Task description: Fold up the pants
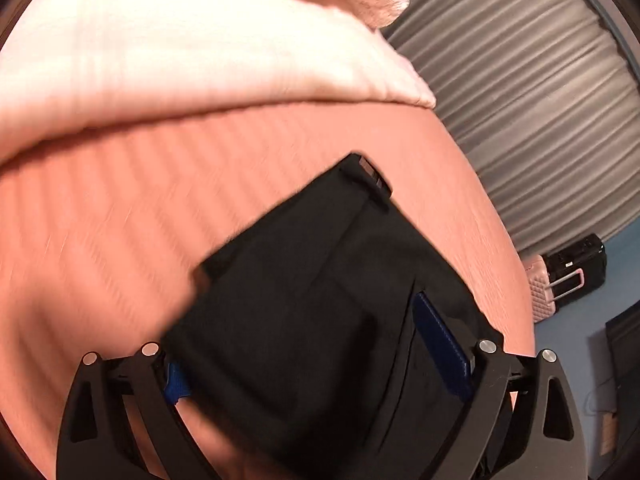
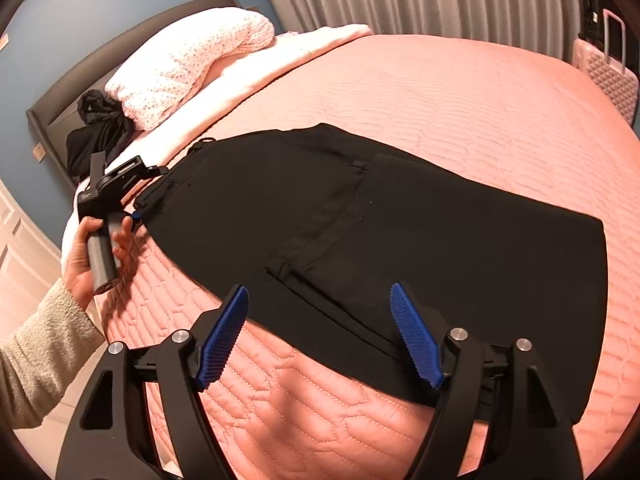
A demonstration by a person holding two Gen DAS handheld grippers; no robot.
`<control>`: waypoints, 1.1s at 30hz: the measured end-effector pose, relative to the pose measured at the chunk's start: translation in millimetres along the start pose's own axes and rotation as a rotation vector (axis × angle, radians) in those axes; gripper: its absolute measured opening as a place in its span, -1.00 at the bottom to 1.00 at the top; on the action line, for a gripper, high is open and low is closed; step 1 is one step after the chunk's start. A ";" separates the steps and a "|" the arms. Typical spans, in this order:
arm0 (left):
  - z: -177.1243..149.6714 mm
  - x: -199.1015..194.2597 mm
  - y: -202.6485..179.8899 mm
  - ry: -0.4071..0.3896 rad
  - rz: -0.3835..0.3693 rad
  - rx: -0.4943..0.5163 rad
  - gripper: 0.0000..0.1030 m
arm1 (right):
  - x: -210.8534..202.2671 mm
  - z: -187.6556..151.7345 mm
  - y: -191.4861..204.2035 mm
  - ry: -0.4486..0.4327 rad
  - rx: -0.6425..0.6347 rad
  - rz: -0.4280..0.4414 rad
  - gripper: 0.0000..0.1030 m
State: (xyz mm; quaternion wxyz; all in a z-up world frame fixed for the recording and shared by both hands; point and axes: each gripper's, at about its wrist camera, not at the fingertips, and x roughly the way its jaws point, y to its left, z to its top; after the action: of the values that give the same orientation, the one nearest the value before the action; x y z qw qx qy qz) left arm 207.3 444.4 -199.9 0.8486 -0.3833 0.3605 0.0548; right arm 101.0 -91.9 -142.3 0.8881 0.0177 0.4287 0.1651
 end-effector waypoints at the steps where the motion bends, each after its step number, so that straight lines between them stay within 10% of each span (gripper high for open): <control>1: 3.0 1.0 -4.0 -0.009 0.011 0.019 0.40 | -1.6 -0.9 -3.2 -0.006 0.013 -0.010 0.40; 2: 4.1 1.1 -7.0 -0.013 0.004 0.034 -0.28 | -4.1 -2.2 -7.7 -0.010 0.026 -0.020 0.40; 3: 6.4 2.1 -8.8 -0.004 -0.019 0.045 -0.51 | -8.5 -4.1 -14.3 -0.015 0.043 -0.044 0.40; 6: 4.3 -15.3 -35.6 -0.051 -0.025 0.140 -0.64 | -21.0 -7.7 -28.8 -0.036 0.069 -0.082 0.40; 11: -36.4 -53.5 -159.2 -0.136 0.034 0.543 -0.68 | -49.4 -17.4 -67.6 -0.069 0.130 -0.171 0.40; 19: -189.9 -77.9 -357.0 -0.088 -0.232 0.964 -0.66 | -113.4 -48.1 -148.0 -0.144 0.263 -0.306 0.40; 27: -382.3 -2.1 -403.5 0.264 -0.288 1.106 -0.65 | -135.5 -87.3 -217.9 -0.132 0.367 -0.331 0.40; 33: -443.3 -6.7 -419.0 0.169 -0.251 1.236 -0.65 | -128.9 -105.5 -240.5 -0.128 0.414 -0.306 0.40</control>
State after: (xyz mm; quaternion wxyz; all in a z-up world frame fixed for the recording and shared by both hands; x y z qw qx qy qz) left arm 104.5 -153.6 -137.2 0.8818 0.1350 0.3436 -0.2935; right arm 12.3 -370.5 -153.2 0.9054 0.1444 0.3941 -0.0638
